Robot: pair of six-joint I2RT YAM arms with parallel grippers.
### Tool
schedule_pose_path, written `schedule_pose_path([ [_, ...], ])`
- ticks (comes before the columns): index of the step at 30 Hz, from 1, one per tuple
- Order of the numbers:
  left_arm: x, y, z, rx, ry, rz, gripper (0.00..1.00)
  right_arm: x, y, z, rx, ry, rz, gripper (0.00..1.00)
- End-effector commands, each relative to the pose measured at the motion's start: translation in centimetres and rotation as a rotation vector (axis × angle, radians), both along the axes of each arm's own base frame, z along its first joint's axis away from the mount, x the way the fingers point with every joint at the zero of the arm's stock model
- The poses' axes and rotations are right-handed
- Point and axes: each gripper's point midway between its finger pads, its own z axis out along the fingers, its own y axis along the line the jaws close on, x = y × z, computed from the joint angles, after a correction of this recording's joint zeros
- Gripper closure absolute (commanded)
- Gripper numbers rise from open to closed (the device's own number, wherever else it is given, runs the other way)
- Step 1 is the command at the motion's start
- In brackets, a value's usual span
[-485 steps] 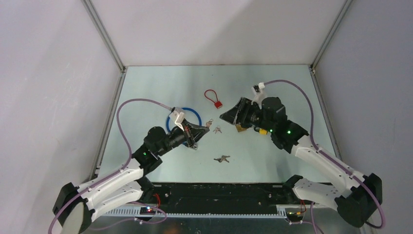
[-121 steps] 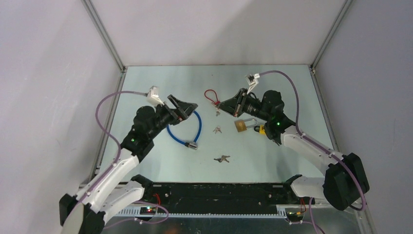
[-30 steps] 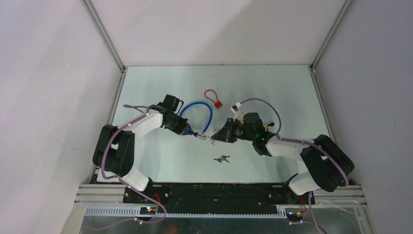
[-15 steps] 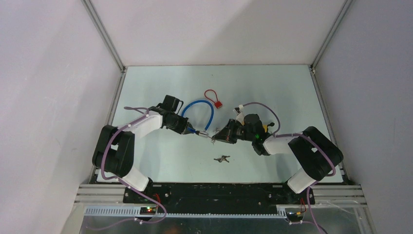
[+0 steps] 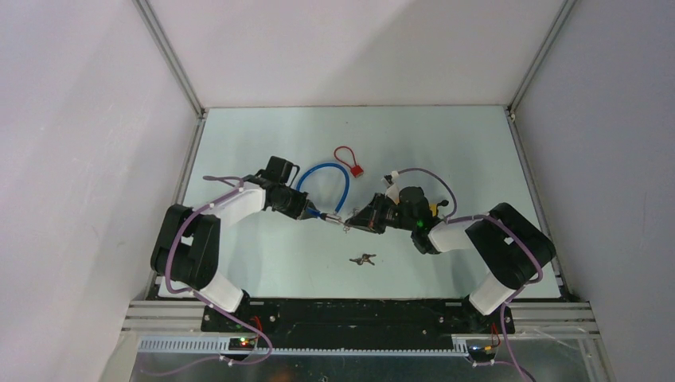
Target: Unlock with the key
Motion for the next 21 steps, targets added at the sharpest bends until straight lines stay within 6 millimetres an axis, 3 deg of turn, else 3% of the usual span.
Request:
schedule_pose_path([
  [1,0.8,-1.0,2.5,-0.078,-0.065,-0.001,1.00,0.5,0.0,0.5,0.029,-0.020,-0.011,1.00],
  [12,0.7,-1.0,2.4,-0.082,-0.064,0.003,1.00,0.5,-1.1,0.0,0.006,-0.020,-0.055,1.00],
  [21,0.7,-1.0,2.6,-0.084,-0.071,0.003,1.00,0.6,-0.8,1.1,0.051,-0.053,-0.044,1.00],
])
